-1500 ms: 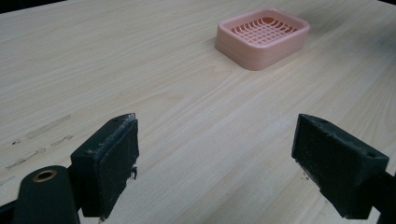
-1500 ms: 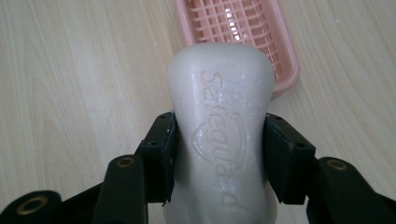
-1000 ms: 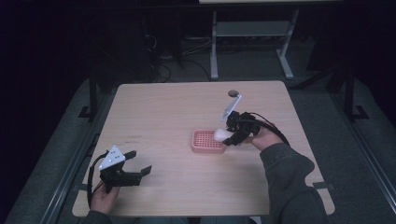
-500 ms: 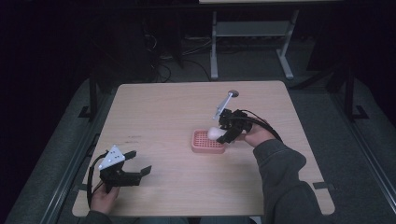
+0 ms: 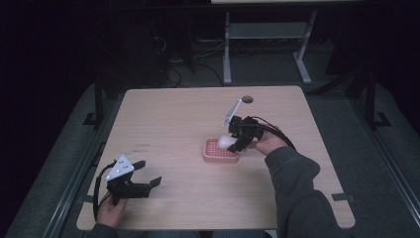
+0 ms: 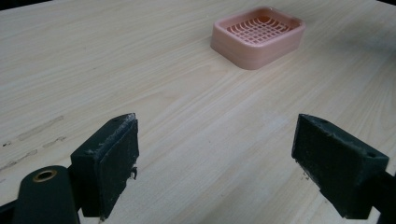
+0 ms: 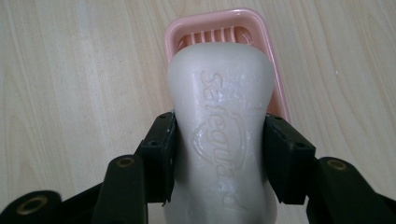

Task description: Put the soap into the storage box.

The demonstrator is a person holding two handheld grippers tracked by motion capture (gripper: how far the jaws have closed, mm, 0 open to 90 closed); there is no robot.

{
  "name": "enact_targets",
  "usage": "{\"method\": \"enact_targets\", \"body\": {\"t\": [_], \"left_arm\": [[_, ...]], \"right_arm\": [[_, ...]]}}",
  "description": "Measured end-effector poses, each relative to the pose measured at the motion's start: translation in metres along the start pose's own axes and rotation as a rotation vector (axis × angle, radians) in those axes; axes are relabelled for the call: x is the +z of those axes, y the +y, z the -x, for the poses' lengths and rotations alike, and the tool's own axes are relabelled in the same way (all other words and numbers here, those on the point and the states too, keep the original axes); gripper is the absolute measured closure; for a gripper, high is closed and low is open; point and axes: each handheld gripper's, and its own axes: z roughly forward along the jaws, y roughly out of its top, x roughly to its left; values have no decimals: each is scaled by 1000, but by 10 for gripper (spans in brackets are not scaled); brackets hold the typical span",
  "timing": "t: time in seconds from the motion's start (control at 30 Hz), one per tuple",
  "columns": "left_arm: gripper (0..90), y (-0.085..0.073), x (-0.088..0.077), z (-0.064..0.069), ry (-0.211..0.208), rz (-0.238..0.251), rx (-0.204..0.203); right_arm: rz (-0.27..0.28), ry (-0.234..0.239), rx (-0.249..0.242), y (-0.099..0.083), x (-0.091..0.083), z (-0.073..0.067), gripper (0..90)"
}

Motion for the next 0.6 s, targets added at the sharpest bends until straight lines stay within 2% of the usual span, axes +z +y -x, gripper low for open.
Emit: {"method": "enact_targets", "body": {"t": [0.3,0.6], "left_arm": [[145,0,0,0,0,2,-3],[144,0,1,0,0,5,-7]], "right_arm": [[-3,18,-13,12,5,2,485],[-24,32,-24,21,20,4,485]]}}
